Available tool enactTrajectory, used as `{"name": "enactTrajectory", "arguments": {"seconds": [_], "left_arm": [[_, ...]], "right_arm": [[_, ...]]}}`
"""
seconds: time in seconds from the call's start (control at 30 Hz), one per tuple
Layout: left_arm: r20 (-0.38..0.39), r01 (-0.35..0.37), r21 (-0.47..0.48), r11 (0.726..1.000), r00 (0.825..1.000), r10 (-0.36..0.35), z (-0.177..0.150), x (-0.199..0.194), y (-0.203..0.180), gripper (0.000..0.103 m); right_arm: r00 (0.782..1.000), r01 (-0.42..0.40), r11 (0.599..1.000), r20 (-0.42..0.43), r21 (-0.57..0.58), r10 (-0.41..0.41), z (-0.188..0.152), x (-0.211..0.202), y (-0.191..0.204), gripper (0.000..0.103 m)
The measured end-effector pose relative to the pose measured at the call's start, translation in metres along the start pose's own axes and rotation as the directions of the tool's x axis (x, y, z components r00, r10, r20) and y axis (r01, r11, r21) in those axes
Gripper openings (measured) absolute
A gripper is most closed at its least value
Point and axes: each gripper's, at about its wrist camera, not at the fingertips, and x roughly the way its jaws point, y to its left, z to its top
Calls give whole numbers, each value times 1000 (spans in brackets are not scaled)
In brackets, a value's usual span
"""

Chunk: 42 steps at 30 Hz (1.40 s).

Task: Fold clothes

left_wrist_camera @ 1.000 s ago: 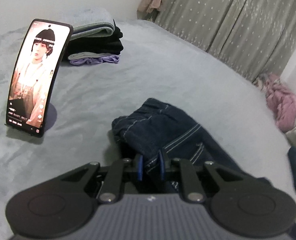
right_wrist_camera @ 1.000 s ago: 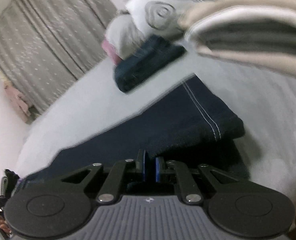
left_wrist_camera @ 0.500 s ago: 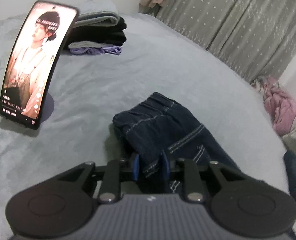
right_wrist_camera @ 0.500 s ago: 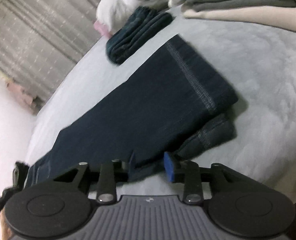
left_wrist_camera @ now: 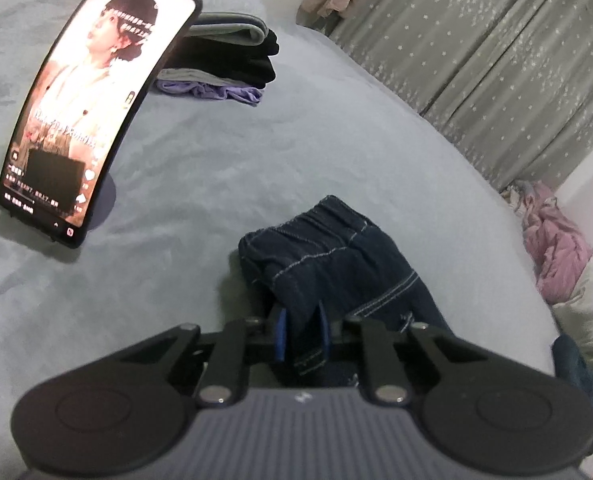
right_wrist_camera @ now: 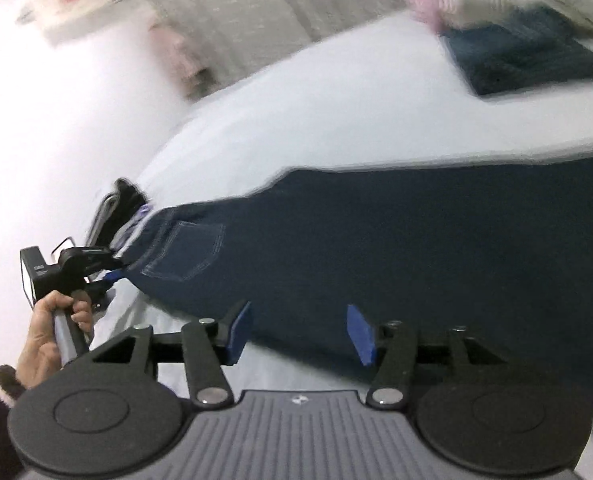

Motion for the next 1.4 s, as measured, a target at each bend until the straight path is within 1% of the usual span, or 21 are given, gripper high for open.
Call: {"name": "enactTrajectory", "arguments": {"seconds": [0.07, 0.13, 0.27, 0.37, 0.47, 0.53, 0.63, 0.7, 0.73, 0.83, 0.97, 1.03, 1.07, 1.1, 1.13, 1.17, 1.2, 1.23, 1.27, 1.33, 1.4], "left_arm": [[-15, -14, 15, 1000, 1000, 14, 1, 3, -2, 16], [-29, -28, 27, 999, 999, 28, 3, 6, -4, 17], [-38, -46, 71, 996, 998, 49, 3, 10, -7, 19], [-45, -47, 110, 993, 998, 52, 4, 13, -7, 20], [-60, -39, 123, 992, 997, 46, 6, 16, -4, 23], [-72, -31, 128, 991, 997, 41, 9, 19, -2, 23], [-76, -18, 140, 990, 997, 29, 11, 19, -2, 23], [-72, -6, 148, 989, 997, 16, 11, 18, -2, 21], [-69, -4, 151, 988, 997, 15, 11, 17, -3, 21], [-66, -10, 167, 986, 998, 21, 10, 17, -4, 20], [-64, -31, 196, 980, 997, 44, 7, 20, -9, 20], [-59, -42, 197, 979, 997, 55, 7, 22, -11, 20], [-41, -44, 193, 980, 998, 53, 7, 21, -12, 20], [-17, -44, 187, 981, 999, 48, 7, 19, -12, 16], [8, -43, 180, 983, 999, 42, 8, 18, -12, 12], [28, -39, 176, 984, 999, 35, 8, 16, -13, 11], [61, -31, 178, 984, 998, 20, 8, 11, -15, 11], [102, -30, 206, 978, 995, 9, 8, 5, -19, 11], [119, -46, 239, 970, 993, 18, 7, 5, -24, 11], [73, -98, 247, 964, 994, 83, 3, 20, -23, 11], [36, -121, 238, 964, 993, 116, 2, 30, -19, 14]], "right_arm": [[1000, -19, 999, 2, -34, 19, 16, 22, 4, 53], [999, -46, 998, -4, -50, 46, 43, 60, 2, 55], [998, -56, 997, -24, -52, 54, 84, 119, -9, 56], [997, -62, 998, -42, -16, 62, 109, 151, -26, 58], [988, -78, 996, -128, 40, 82, 128, 179, -40, 58], [969, -114, 992, -215, 62, 125, 133, 193, -46, 58], [939, -174, 983, -291, 58, 184, 138, 200, -49, 57], [922, -213, 974, -314, 76, 226, 141, 199, -54, 54], [910, -234, 967, -327, 99, 254, 144, 199, -58, 48], [890, -264, 952, -341, 153, 302, 148, 196, -73, 37], [850, -316, 921, -362, 228, 382, 145, 213, -80, 37], [854, -310, 915, -348, 259, 388, 140, 225, -79, 37], [863, -304, 916, -333, 260, 381, 138, 232, -74, 36], [883, -280, 934, -323, 220, 340, 136, 234, -68, 31], [903, -251, 951, -311, 179, 297, 134, 235, -62, 17], [922, -219, 966, -294, 139, 252, 134, 233, -59, 13], [932, -222, 966, -261, 131, 250, 135, 226, -59, 8], [957, -224, 967, -160, 122, 242, 135, 214, -62, 3], [968, -222, 965, -87, 142, 236, 135, 207, -67, 0], [975, -221, 958, 40, 181, 218, 136, 194, -77, 1], [978, -202, 957, -15, 207, 210, 134, 201, -81, 1]]}}
